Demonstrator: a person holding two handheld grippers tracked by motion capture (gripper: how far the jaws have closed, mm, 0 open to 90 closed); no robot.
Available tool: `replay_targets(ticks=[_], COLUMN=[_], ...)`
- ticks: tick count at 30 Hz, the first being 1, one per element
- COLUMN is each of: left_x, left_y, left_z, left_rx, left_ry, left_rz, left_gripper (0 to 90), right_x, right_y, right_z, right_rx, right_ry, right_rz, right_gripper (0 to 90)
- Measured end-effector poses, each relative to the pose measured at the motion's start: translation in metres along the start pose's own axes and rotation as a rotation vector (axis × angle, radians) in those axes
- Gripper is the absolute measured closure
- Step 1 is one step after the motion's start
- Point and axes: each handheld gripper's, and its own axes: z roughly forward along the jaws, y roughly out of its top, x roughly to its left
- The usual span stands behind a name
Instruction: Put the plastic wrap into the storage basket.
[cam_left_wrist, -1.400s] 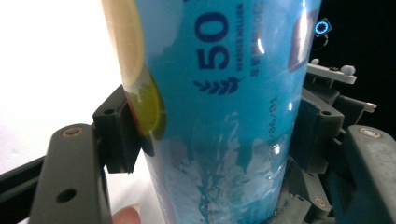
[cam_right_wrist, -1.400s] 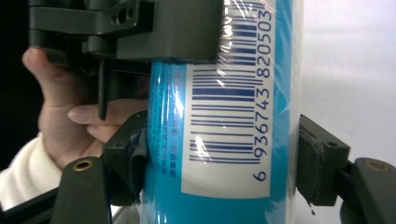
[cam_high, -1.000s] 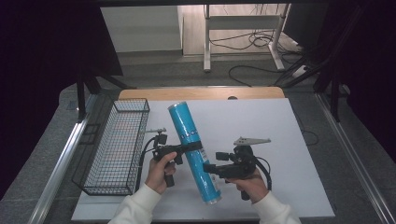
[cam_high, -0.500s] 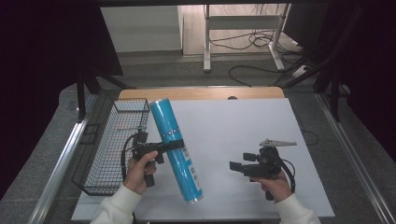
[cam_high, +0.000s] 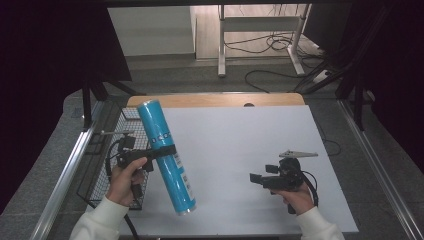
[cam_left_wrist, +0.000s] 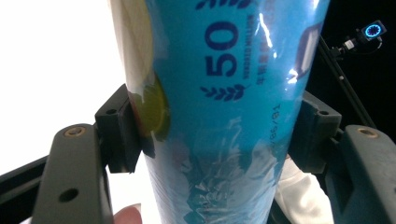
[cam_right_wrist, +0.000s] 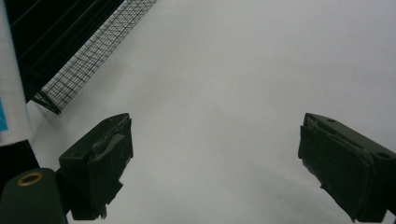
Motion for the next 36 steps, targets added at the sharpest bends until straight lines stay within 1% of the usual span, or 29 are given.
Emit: replay_targets(ticks=[3, 5, 6, 7, 12, 17, 18, 19, 24, 27, 28, 31, 33, 34, 36], left_x=[0.002, 0.004, 0.007, 0.007, 0.012, 0.017, 0.019, 0.019, 0.022, 0.024, 0.026, 0.028, 0.029, 0.032, 0.033], left_y=[0.005, 0.008, 0.011, 0.011, 0.019, 0.027, 0.031, 0.031, 0.039, 0.044, 0.047, 0.05, 0.053, 0.056, 0.058], left_z=[-0.011, -0.018, -0.024, -0.024, -0.041, -0.056, -0.063, -0.063, -0.078, -0.085, -0.09, -0.095, -0.098, -0.101, -0.103], left_rx=[0.003, 0.004, 0.008, 0.008, 0.017, 0.034, 0.041, 0.041, 0.051, 0.057, 0.06, 0.067, 0.073, 0.083, 0.086], left_ry=[0.016, 0.037, 0.047, 0.047, 0.073, 0.116, 0.132, 0.132, 0.169, 0.198, 0.214, 0.223, 0.236, 0.249, 0.256], left_rz=[-0.003, -0.01, -0.016, -0.016, -0.025, -0.024, -0.023, -0.023, -0.018, -0.013, -0.015, -0.016, -0.015, -0.013, -0.013], left_gripper=[31.8, 31.9, 31.9, 31.9, 31.9, 31.9, 31.9, 31.9, 31.9, 31.9, 31.9, 31.9, 32.0, 32.0, 31.9], right_x=[-0.001, -0.002, -0.002, -0.002, -0.003, -0.003, -0.003, -0.003, -0.004, -0.005, -0.005, -0.005, -0.005, -0.006, -0.006], right_y=[0.0, -0.001, -0.001, -0.001, -0.001, -0.001, -0.001, -0.001, 0.0, -0.001, -0.001, -0.001, -0.001, -0.001, 0.0], right_z=[0.0, 0.001, 0.001, 0.001, 0.001, 0.001, 0.002, 0.002, 0.001, 0.002, 0.002, 0.001, 0.001, 0.001, 0.001], right_rx=[0.002, 0.004, 0.005, 0.005, 0.01, 0.01, 0.01, 0.01, 0.011, 0.015, 0.016, 0.015, 0.015, 0.014, 0.015], right_ry=[-0.003, -0.005, -0.005, -0.005, -0.01, 0.007, 0.001, 0.001, -0.012, -0.015, -0.019, -0.021, -0.022, -0.022, -0.023], right_rz=[0.007, 0.008, 0.01, 0.01, 0.013, 0.026, 0.023, 0.023, 0.024, 0.023, 0.022, 0.022, 0.023, 0.022, 0.022], right_gripper=[10.7, 10.7, 11.0, 11.0, 11.1, 11.1, 11.1, 11.1, 11.1, 11.1, 11.2, 11.2, 11.3, 11.3, 11.3])
